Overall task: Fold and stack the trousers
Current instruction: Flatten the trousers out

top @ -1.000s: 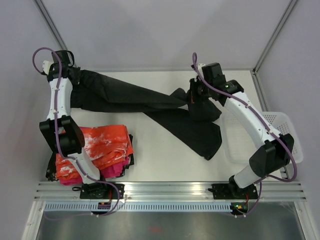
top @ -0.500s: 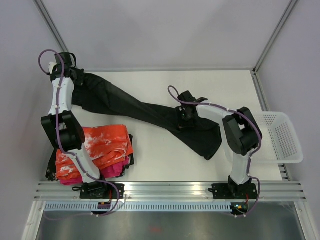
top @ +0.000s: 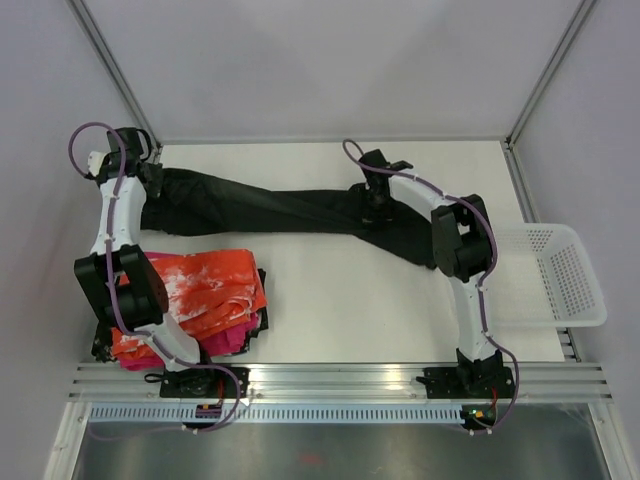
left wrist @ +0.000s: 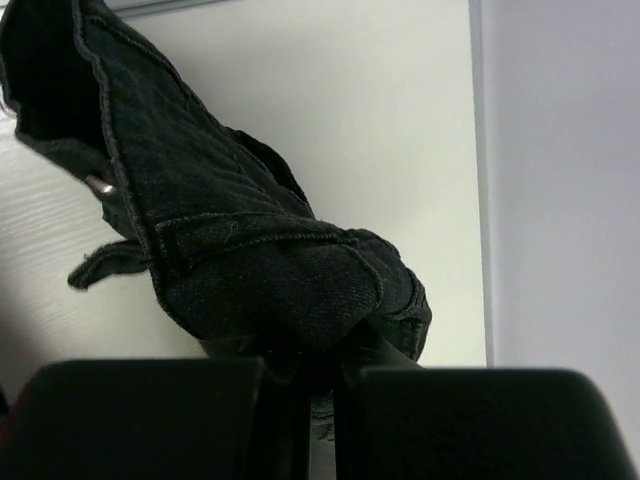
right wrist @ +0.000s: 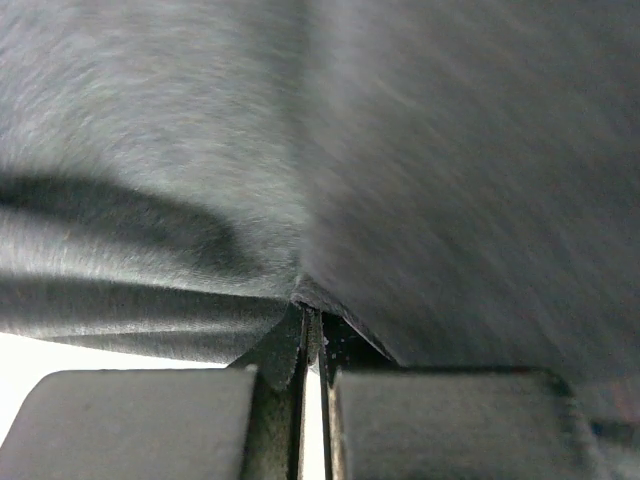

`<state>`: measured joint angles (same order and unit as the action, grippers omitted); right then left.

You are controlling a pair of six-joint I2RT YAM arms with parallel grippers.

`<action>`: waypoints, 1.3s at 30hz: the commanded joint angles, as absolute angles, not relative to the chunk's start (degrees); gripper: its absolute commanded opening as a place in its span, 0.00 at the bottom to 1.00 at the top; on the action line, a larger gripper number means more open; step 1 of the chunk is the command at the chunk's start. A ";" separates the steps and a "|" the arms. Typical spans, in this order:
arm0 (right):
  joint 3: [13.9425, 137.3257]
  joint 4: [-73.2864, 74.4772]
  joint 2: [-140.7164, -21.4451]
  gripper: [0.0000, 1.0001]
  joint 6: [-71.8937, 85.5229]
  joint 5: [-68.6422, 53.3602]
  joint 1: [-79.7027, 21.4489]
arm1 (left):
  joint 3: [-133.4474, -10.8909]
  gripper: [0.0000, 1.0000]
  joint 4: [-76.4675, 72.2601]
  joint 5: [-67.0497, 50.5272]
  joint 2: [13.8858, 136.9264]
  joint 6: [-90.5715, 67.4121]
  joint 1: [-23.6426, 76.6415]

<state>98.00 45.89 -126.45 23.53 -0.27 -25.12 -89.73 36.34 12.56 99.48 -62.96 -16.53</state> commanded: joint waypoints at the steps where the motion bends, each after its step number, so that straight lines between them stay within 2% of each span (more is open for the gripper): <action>1: 102.90 45.00 -135.87 0.00 17.07 15.91 -16.53 | -87.02 0.02 36.21 16.87 92.65 -66.09 -16.70; 5: 117.81 48.77 -141.76 0.00 13.19 17.57 -12.31 | -83.50 0.02 38.58 16.87 88.17 -67.06 -15.39; 8: 123.47 50.54 -143.09 0.00 11.25 17.67 -11.34 | -84.46 0.02 42.09 16.96 87.01 -67.85 -13.98; 13: 119.02 50.63 -133.35 0.00 11.95 17.14 -11.25 | -87.62 0.02 46.76 13.63 85.17 -68.64 -13.27; 18: 119.00 50.89 -120.70 0.00 12.22 16.44 -11.16 | -90.96 0.02 43.60 13.27 85.78 -66.89 -13.27; 24: 131.46 49.40 -116.54 0.00 13.09 14.07 -11.16 | -101.94 0.02 42.98 9.94 94.47 -67.59 -13.62; 30: 128.24 42.64 -116.72 0.00 11.43 15.46 -11.25 | -110.56 0.02 35.79 11.78 101.42 -65.22 -14.50; 35: 125.51 36.22 -119.96 0.00 7.74 15.38 -11.25 | -112.32 0.02 26.47 11.95 107.13 -63.28 -15.64; 39: 128.83 32.27 -124.36 0.00 5.72 15.56 -11.16 | -112.94 0.02 22.70 13.45 112.75 -65.04 -15.65</action>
